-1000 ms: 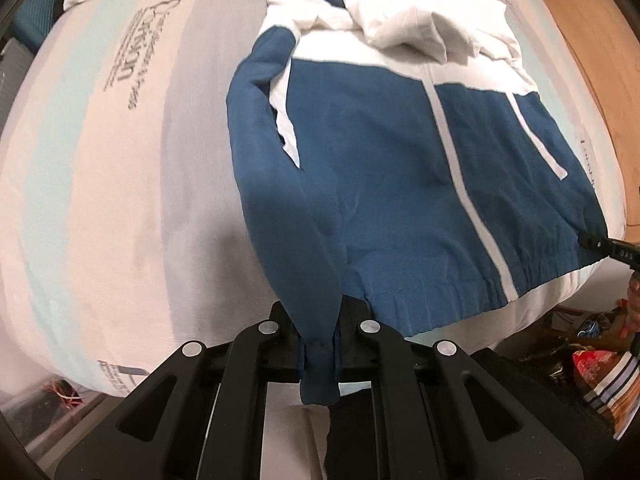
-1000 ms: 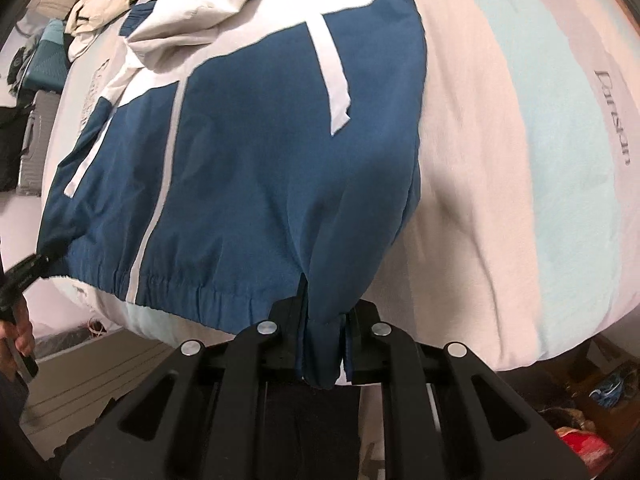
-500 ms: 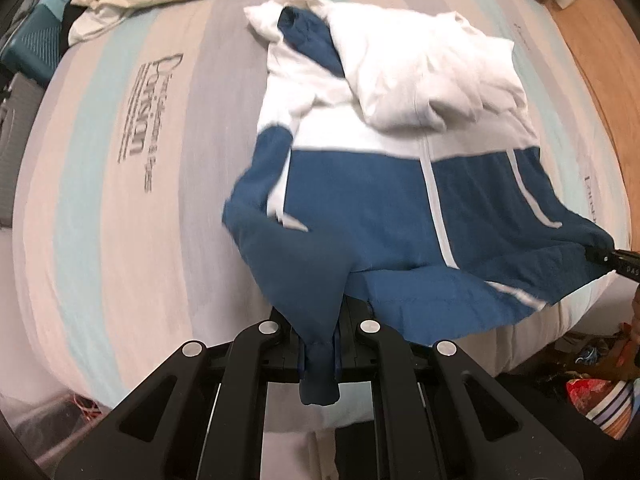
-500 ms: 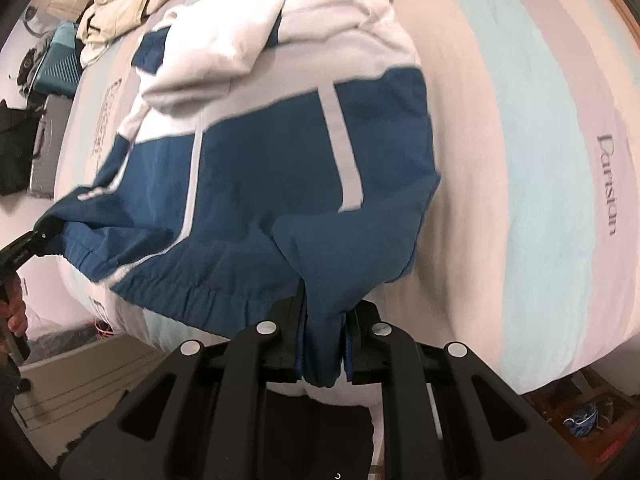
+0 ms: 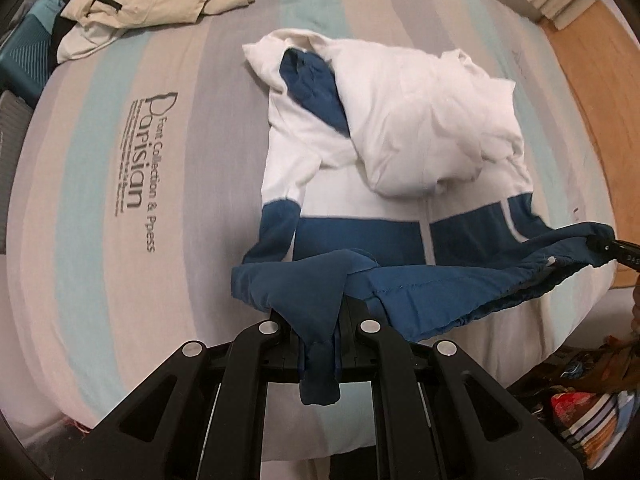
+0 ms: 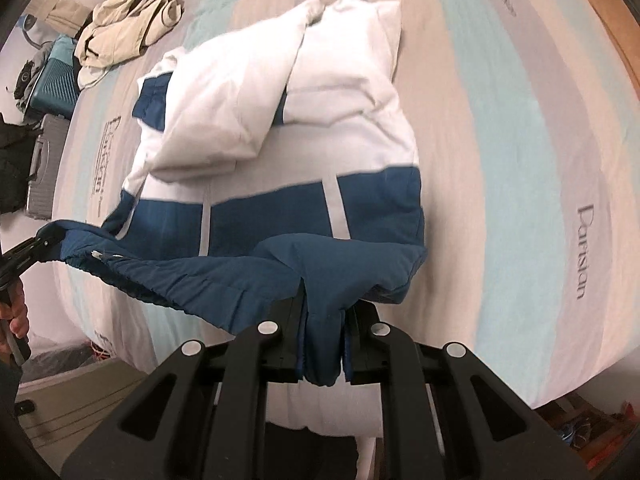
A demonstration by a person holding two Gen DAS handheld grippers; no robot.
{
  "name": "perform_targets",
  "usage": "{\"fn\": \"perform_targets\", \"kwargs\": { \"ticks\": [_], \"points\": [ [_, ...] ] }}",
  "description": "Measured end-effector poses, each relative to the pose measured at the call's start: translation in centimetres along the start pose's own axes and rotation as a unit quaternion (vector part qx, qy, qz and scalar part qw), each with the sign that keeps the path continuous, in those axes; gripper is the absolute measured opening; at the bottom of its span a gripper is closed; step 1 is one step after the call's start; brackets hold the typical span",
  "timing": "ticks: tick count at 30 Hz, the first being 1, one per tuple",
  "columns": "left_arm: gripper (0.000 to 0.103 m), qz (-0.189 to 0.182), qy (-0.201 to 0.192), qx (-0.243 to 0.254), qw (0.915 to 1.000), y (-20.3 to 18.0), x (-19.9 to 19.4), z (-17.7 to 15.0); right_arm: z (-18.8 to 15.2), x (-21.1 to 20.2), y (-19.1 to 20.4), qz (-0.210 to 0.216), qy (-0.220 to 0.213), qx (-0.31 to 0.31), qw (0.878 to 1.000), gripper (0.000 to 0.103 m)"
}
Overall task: Fold large clothes
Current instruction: 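Lift the blue hem with both tools and fold it toward the collar, then lay the folded hem down on the jacket and open both tools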
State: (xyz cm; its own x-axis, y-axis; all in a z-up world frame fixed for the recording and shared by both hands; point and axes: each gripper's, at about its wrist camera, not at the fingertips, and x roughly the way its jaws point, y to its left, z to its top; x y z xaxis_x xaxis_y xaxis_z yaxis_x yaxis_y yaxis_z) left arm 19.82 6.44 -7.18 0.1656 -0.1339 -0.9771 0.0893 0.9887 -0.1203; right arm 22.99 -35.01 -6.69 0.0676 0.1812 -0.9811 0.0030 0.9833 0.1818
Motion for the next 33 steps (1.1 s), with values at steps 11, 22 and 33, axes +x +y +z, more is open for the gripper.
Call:
{"fn": "perform_targets", "kwargs": {
  "ticks": [11, 22, 33],
  "points": [
    [0.008, 0.019, -0.049, 0.029, 0.9982, 0.3, -0.2, 7.8, 7.5, -1.0, 1.8, -0.044, -0.059, -0.020, 0.997, 0.011],
    [0.008, 0.020, -0.067, 0.007, 0.9976, 2.0, 2.9, 17.3, 16.4, 1.5, 1.6, -0.065, -0.080, -0.009, 0.995, 0.010],
    [0.008, 0.024, -0.057, -0.012, 0.9980, 3.6, 7.8, 25.4, 25.0, 5.7, 1.1, -0.075, -0.078, 0.011, 0.994, 0.010]
  ]
}}
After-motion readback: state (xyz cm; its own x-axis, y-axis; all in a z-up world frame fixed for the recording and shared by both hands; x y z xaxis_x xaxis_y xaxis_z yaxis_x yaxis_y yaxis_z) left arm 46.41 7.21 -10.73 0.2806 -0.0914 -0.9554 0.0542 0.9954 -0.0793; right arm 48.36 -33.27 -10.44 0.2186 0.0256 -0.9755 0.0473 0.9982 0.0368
